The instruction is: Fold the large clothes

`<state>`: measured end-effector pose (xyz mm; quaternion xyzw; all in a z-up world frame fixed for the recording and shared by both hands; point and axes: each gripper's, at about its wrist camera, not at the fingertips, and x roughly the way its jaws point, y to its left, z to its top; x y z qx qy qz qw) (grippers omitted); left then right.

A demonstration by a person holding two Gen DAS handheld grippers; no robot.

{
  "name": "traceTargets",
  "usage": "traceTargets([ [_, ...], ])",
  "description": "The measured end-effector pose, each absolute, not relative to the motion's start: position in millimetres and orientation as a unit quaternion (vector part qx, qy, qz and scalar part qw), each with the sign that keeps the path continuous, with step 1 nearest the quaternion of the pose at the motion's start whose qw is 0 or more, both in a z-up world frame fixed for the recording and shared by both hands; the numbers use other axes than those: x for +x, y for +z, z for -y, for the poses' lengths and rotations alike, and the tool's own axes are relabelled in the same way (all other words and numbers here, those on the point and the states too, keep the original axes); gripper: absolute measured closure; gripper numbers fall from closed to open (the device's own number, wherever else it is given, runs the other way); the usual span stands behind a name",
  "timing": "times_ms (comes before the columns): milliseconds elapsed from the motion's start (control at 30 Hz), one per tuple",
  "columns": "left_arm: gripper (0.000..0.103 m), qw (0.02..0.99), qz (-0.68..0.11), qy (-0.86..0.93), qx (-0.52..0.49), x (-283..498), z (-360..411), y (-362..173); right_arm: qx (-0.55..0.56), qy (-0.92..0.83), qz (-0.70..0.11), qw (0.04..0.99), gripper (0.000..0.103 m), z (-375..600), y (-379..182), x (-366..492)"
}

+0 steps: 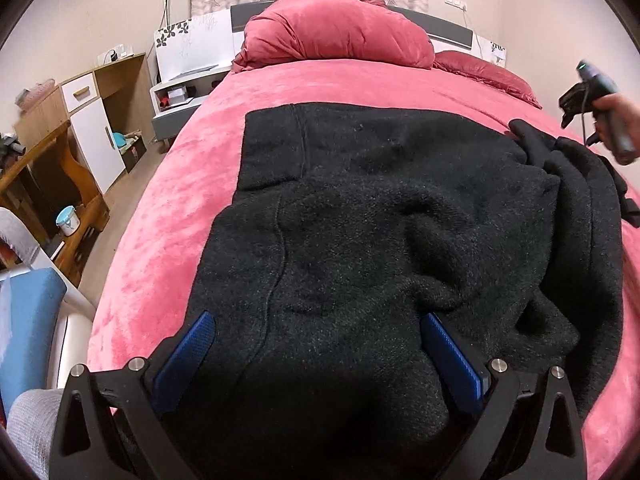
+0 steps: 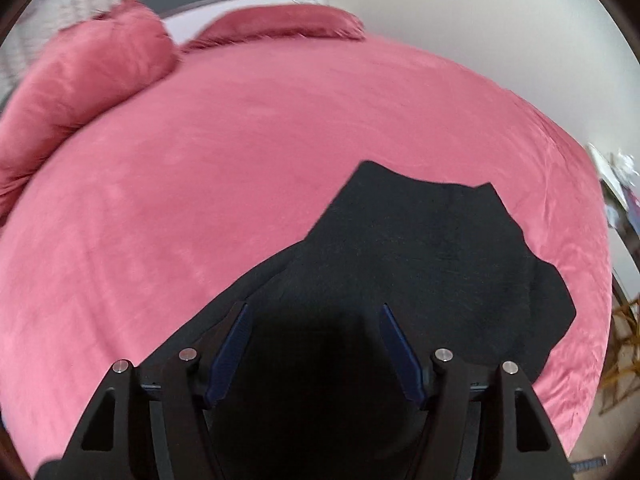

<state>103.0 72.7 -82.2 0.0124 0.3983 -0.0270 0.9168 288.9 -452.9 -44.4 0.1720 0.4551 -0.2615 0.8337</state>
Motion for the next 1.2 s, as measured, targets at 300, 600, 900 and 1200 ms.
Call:
traceTargets([
  [300, 0.0, 0.917, -0.398, -0.024, 0.019, 104, -71, -81, 0.216, -0.243, -0.456, 0.829, 0.092, 481, -70, 274],
  [600, 0.017, 0.934, -0.344, -0.092, -0.023, 66, -56, -22, 0.22, -0.248, -0.379, 0.864, 0.101, 520, -19, 171],
  [900, 0.0, 0.913, -0.331, -0.175, 0.163, 71, 58, -36, 0.267, -0.155, -0.411, 0.858, 0.055, 514, -27, 163],
  [1200, 0.057, 0.906, -0.35, -0.192, 0.139, 83, 54, -68, 0.247, -0.181, -0.448, 0.84, 0.055, 494, -51, 245],
])
